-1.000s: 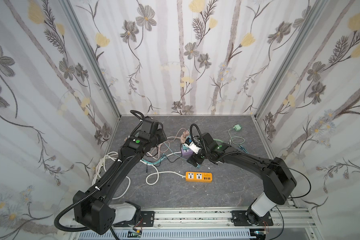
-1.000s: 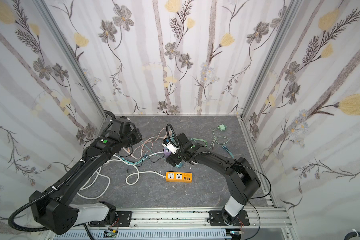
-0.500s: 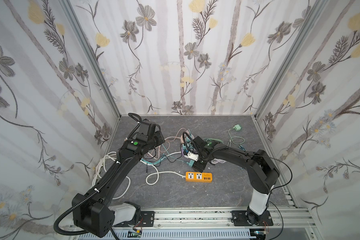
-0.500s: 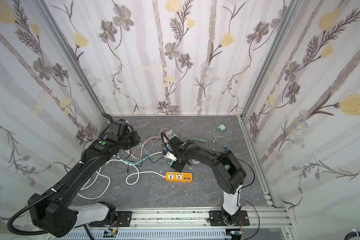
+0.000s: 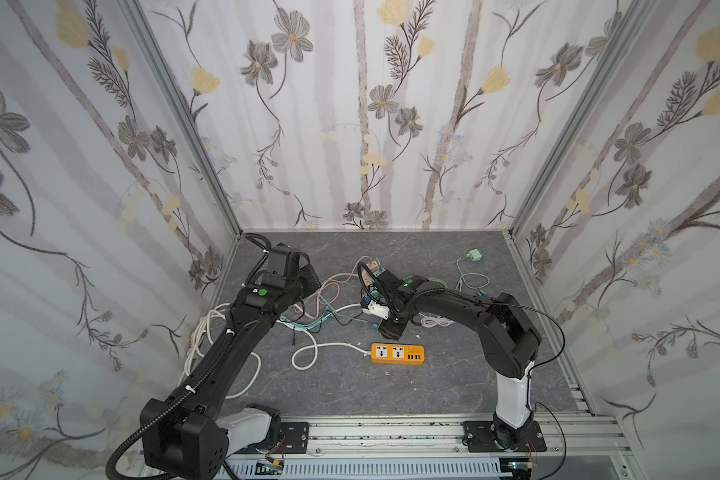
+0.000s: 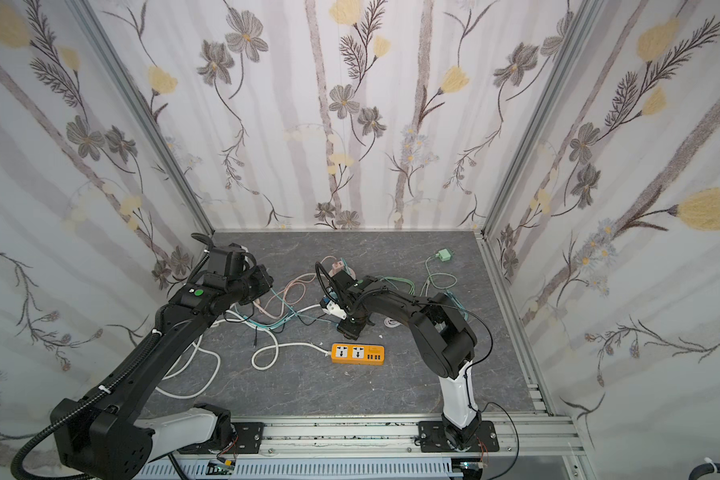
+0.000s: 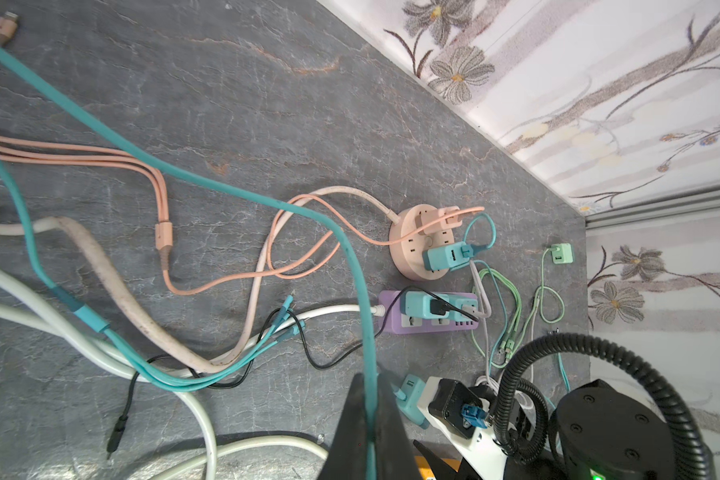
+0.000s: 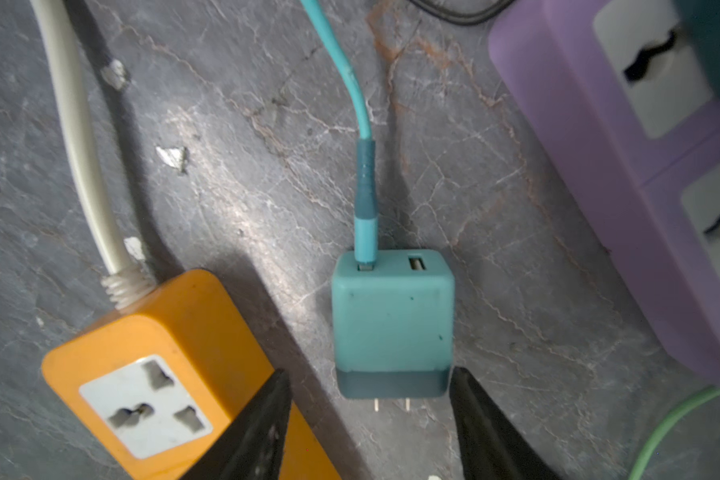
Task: Insert the plug
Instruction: 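Lower the right gripper onto the teal charger and close on it, then lift the teal charger with the right gripper while the left gripper approaches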
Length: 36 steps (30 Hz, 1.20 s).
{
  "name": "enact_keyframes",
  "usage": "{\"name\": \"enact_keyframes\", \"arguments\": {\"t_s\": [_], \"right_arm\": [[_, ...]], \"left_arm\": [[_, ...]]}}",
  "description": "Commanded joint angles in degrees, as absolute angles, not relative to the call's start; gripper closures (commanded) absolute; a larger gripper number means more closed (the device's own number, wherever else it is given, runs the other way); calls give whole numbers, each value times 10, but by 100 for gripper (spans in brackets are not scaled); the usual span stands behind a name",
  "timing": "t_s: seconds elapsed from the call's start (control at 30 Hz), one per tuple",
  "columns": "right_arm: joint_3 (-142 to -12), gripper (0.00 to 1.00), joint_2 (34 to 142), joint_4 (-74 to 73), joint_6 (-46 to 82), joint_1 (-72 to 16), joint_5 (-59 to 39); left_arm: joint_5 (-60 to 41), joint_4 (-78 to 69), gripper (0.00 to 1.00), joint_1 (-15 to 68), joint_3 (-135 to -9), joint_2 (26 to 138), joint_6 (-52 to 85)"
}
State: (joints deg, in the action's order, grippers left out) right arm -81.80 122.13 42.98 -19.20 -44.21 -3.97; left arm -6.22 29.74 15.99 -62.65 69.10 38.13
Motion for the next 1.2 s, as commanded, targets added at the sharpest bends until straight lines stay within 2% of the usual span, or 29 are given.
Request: {"name": "enact_keyframes", "arguments": {"t_s": [0.0, 0.23, 0.47, 0.7, 0.77, 0.8, 0.87, 0.9, 0.97, 1.03, 1.17], "right_arm": [[-822, 40, 1235, 413, -169, -442, -44], [-823, 48, 1253, 381, -158, -443, -33], [-810, 47, 1251, 331, -164, -463, -47], [-787, 59, 1228, 302, -179, -463, -39], [-772, 62, 1210, 282, -181, -464, -44], [-765, 62, 1201, 271, -183, -463, -45], [-752, 63, 1189, 252, -188, -464, -45], [-746, 64, 1184, 244, -193, -464, -44], [-735, 64, 1176, 230, -204, -465, -43], [-719, 64, 1165, 211, -221, -467, -45], [-684, 64, 1133, 161, -246, -471, -52]], "left_arm": [[-87, 288, 100, 146, -621, 681, 382], [-112, 297, 100, 129, -616, 687, 367], [-128, 297, 99, 119, -613, 692, 360], [-127, 304, 96, 109, -609, 680, 355], [-125, 309, 89, 106, -609, 675, 351], [-124, 312, 82, 104, -609, 671, 347], [-119, 323, 62, 102, -611, 666, 335], [-110, 337, 47, 100, -614, 663, 326], [-85, 371, 32, 99, -622, 657, 303], [-50, 413, 24, 99, -629, 647, 278], [5, 512, 20, 99, -652, 638, 259]]}}
